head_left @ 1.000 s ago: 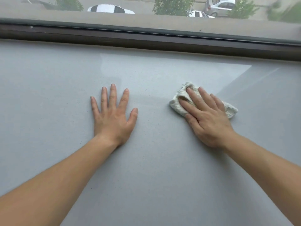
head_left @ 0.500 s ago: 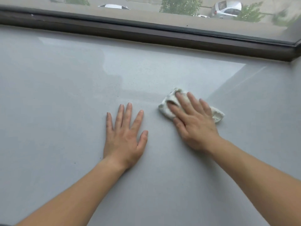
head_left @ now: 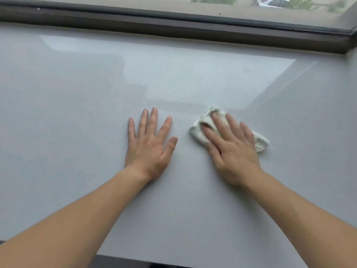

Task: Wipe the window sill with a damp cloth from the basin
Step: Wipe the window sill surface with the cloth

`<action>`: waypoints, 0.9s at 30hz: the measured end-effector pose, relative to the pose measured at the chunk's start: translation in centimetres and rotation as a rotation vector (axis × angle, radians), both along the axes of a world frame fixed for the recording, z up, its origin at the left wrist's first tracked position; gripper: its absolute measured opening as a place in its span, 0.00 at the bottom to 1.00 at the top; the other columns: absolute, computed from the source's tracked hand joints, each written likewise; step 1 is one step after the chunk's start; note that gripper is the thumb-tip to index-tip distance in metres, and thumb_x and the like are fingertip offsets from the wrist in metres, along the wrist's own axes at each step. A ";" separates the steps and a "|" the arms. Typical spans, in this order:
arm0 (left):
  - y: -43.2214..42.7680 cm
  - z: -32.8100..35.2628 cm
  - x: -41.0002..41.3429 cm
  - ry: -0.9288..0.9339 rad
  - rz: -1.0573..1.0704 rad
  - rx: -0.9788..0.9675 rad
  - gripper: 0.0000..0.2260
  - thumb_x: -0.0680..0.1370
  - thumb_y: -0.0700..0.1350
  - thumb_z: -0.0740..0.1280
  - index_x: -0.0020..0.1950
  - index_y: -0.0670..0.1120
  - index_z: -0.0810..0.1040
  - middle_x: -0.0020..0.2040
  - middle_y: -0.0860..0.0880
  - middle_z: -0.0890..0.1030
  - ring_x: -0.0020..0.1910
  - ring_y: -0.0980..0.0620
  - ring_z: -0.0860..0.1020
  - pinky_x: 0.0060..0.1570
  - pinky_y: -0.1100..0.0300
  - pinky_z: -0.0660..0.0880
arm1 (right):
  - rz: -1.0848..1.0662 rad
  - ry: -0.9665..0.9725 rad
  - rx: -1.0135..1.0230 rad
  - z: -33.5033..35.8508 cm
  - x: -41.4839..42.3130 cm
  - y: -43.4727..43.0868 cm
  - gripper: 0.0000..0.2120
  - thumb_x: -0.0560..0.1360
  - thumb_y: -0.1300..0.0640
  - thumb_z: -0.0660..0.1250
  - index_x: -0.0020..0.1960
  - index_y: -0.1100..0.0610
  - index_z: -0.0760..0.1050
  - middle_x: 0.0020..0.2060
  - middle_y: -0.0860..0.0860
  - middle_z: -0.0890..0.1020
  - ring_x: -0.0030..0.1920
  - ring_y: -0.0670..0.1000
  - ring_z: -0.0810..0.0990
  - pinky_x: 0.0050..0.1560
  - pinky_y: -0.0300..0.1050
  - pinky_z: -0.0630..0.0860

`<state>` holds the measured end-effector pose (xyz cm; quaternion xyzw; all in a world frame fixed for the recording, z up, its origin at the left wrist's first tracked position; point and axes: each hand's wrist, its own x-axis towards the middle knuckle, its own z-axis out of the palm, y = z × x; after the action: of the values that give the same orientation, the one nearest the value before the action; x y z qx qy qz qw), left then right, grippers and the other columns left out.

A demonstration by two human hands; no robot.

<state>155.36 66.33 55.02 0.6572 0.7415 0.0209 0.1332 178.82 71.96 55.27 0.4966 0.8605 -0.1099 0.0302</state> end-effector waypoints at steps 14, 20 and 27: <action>-0.5 0.3 -0.5 -0.157 -0.013 0.087 0.25 0.78 0.59 0.52 0.75 0.54 0.65 0.81 0.45 0.54 0.80 0.49 0.46 0.75 0.41 0.35 | -0.147 0.024 0.014 -0.2 -0.5 -6.4 0.24 0.82 0.42 0.48 0.78 0.39 0.60 0.81 0.44 0.52 0.81 0.54 0.48 0.76 0.55 0.42; -5.1 0.5 -0.5 -0.114 -0.002 0.081 0.25 0.79 0.57 0.52 0.75 0.53 0.65 0.81 0.45 0.55 0.80 0.46 0.47 0.76 0.42 0.37 | -0.130 0.026 0.063 0.1 -3.8 -15.4 0.25 0.82 0.45 0.50 0.79 0.43 0.58 0.82 0.49 0.52 0.81 0.58 0.48 0.77 0.62 0.50; -8.5 -0.3 0.0 -0.035 -0.037 0.064 0.29 0.79 0.59 0.50 0.80 0.54 0.55 0.82 0.45 0.47 0.80 0.48 0.42 0.76 0.46 0.36 | -0.039 0.008 0.056 -0.4 2.1 -16.6 0.23 0.83 0.43 0.50 0.78 0.40 0.61 0.81 0.45 0.56 0.81 0.55 0.51 0.77 0.58 0.49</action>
<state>155.36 57.81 54.72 0.6742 0.7258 0.0536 0.1254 180.92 55.36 54.84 0.5135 0.8535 -0.0884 0.0107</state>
